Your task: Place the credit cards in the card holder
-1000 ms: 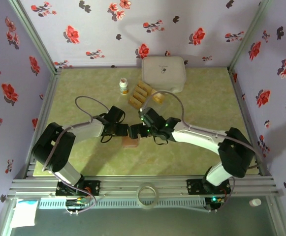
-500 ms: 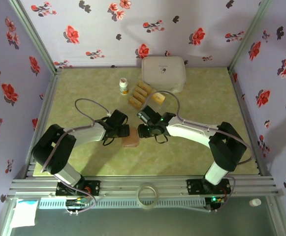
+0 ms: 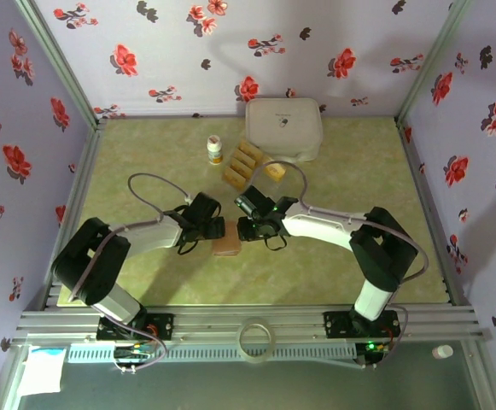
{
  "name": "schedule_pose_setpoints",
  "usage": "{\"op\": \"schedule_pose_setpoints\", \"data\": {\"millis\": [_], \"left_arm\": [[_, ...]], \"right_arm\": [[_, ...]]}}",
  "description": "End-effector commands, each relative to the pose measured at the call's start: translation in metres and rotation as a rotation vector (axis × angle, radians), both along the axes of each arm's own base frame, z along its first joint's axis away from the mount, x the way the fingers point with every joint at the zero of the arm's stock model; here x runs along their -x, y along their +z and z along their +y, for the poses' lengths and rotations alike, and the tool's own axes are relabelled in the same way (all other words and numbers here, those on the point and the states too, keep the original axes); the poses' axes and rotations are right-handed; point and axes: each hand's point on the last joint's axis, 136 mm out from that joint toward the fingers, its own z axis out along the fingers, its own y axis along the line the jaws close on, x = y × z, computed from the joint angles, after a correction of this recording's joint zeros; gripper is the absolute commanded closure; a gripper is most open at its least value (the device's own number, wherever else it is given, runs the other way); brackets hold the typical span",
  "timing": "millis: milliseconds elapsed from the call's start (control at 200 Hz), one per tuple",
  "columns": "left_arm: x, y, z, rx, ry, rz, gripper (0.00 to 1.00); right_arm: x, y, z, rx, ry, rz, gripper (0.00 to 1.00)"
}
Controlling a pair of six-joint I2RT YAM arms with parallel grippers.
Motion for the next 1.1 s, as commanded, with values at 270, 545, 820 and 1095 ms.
{"op": "schedule_pose_setpoints", "data": {"millis": [270,545,820,1095], "left_arm": [[0.044,-0.015,0.014,-0.043,-0.046,0.138,0.14],[0.046,-0.015,0.017,-0.037,-0.041,0.133,0.14],[0.047,-0.016,0.018,-0.040,-0.047,0.133,0.13],[0.047,-0.017,0.017,-0.040,-0.048,0.132,0.13]], "right_arm": [[-0.003,-0.011,0.001,0.011,-0.013,0.014,0.77],[-0.002,-0.013,0.000,0.013,-0.010,0.023,0.91],[-0.002,-0.003,-0.001,0.003,-0.007,0.006,0.75],[-0.006,0.010,-0.003,-0.008,-0.007,-0.011,0.80]]}}
